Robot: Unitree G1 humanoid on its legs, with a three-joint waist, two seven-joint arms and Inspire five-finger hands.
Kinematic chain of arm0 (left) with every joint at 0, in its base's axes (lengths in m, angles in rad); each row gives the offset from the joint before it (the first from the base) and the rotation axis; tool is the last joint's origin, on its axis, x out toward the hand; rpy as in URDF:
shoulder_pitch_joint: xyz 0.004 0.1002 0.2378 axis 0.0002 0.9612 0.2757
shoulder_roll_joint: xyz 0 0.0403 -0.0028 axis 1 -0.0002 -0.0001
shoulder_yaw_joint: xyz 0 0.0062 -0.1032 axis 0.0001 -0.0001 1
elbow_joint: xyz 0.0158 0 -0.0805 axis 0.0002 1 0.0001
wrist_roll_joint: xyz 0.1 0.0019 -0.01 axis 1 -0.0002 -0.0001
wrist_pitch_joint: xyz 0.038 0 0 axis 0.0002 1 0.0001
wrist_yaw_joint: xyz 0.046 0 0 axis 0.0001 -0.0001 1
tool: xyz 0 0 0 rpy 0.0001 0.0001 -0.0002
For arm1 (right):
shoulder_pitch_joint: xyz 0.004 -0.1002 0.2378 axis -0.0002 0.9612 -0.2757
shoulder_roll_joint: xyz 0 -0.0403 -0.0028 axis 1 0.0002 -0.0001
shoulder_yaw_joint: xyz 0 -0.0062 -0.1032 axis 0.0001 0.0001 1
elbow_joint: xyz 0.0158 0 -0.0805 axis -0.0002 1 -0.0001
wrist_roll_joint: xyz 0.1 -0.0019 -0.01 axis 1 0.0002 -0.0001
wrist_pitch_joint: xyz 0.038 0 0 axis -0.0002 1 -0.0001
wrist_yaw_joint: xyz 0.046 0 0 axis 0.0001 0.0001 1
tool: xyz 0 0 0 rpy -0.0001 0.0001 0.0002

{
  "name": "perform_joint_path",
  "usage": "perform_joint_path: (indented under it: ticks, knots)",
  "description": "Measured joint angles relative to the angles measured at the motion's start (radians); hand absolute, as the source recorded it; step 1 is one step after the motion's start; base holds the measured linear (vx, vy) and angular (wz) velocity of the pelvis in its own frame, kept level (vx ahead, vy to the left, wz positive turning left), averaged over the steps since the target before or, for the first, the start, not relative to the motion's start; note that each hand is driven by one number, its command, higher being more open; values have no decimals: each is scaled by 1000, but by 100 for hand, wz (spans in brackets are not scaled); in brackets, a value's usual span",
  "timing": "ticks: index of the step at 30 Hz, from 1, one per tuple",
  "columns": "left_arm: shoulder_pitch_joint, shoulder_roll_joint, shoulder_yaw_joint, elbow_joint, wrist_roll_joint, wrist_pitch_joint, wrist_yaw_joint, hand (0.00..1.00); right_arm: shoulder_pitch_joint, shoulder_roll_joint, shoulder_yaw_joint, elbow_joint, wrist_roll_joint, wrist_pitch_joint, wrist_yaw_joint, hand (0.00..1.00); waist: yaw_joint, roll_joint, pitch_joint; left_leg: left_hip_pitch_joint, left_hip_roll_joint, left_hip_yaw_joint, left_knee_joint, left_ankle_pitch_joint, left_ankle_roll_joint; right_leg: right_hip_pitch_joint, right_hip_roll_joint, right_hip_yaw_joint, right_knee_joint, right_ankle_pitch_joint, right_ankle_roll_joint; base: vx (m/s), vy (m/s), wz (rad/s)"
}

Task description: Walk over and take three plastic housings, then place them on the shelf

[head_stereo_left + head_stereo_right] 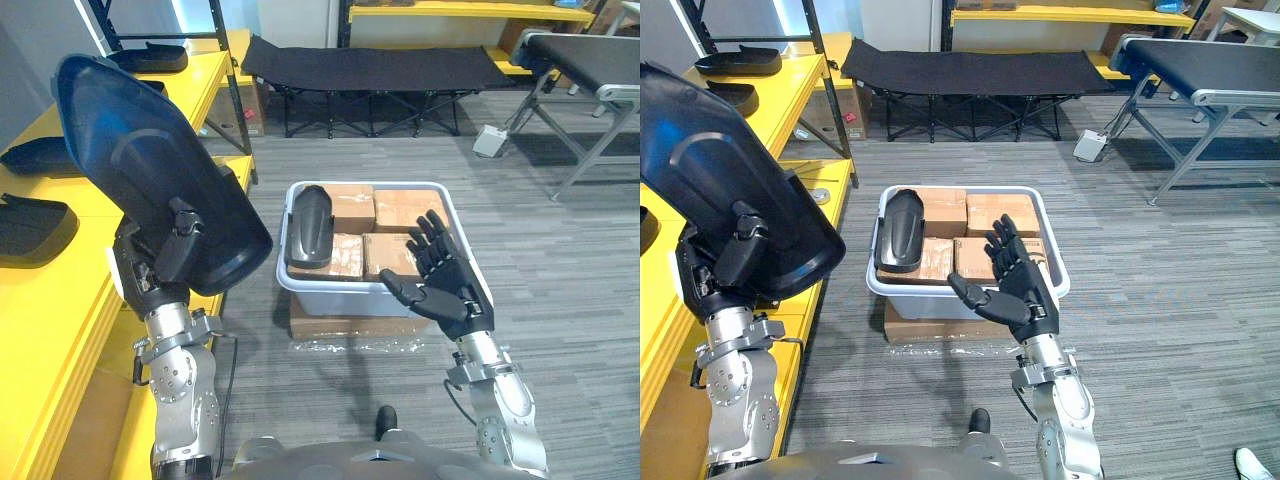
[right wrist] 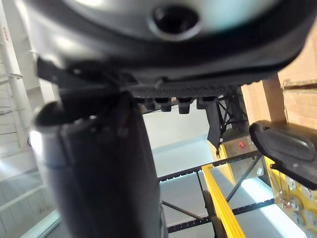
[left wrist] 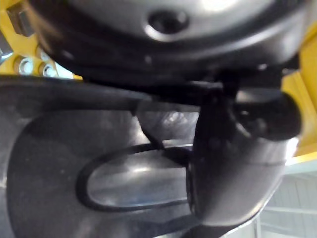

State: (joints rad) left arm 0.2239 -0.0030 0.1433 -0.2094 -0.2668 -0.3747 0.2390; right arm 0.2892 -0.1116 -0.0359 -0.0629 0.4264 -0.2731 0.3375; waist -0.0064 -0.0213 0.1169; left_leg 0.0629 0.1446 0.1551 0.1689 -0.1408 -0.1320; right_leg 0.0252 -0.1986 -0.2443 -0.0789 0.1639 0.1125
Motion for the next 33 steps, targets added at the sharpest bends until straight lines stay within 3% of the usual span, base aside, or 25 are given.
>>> perform_joint_path:
  ticks: [3, 7, 11, 15, 19, 21, 24, 26, 28, 29, 33]
  knots:
    - [31, -23, 15, -51, 3, 8, -1, 0, -45, 2, 26, 37, -54, 0, -65, 100, 12, 2, 5, -12, -9, -56, -2, 13, 2, 24, -9, -59, 0, -1, 8, 20, 7, 54]
    - [53, -31, 108, -131, 5, 10, 3, 0, -121, 0, 96, 72, -110, 1, -105, 100, 65, 15, 23, -22, -11, -113, 1, 17, 0, 61, -11, -127, 0, -9, 9, 5, 0, 45]
    - [135, -40, 205, -182, 1, 10, 5, 0, -182, -10, 153, 73, -150, 1, -113, 100, 123, 12, 27, -26, -12, -158, 3, 18, -2, 90, -9, -175, 0, -28, 12, 16, 7, 35]
    - [179, -50, 234, -183, -16, 36, 0, 0, -233, -11, 164, 73, -148, 1, -155, 100, 141, 5, 34, -62, -17, -209, 29, 21, -1, 111, -8, -232, 1, -33, 13, 1, 10, 49]
    - [177, -61, 217, -183, -41, 72, -121, 0, -208, -10, 147, 70, -146, 5, -186, 100, 118, 0, 47, -125, -33, -228, 41, 55, 18, 175, -32, -386, 2, -72, 27, -6, -4, 99]
    - [179, -62, 211, -185, -41, 72, -173, 0, -195, -8, 136, 70, -147, 6, -199, 100, 130, 4, 56, -131, -38, -221, 34, 72, 9, 183, -47, -411, 17, -80, 37, 30, 49, 63]
    - [179, -61, 217, -196, -42, 72, -201, 0, -190, 3, 138, 70, -145, 5, -208, 100, 151, 3, 57, -137, -55, -221, 36, 71, 12, 179, -72, -414, 44, -94, 51, 56, 79, 22]
    - [178, -54, 215, -208, -41, 72, -222, 0, -183, 12, 136, 68, -144, 5, -209, 100, 139, 2, 56, -154, -75, -250, 39, 73, 22, 149, -83, -349, 110, -157, 48, 71, 74, 53]
    - [170, -38, 184, -208, -37, 72, -243, 0, -155, 11, 123, 60, -147, 4, -208, 100, 112, 0, 56, -165, -107, -310, 37, 84, 31, 130, -76, -230, 174, -233, 29, 54, 19, 91]
    - [168, -29, 159, -209, -37, 72, -267, 0, -131, 11, 111, 59, -147, 4, -209, 100, 106, 1, 56, -163, -121, -336, 37, 88, 32, 129, -78, -177, 207, -262, -6, 80, 13, 81]
    - [166, -10, 117, -232, -39, 72, -289, 0, -111, 11, 87, 59, -147, 2, -198, 100, 112, 1, 56, -189, -120, -350, 40, 110, 23, 120, -70, -164, 228, -258, 2, 43, -6, 46]
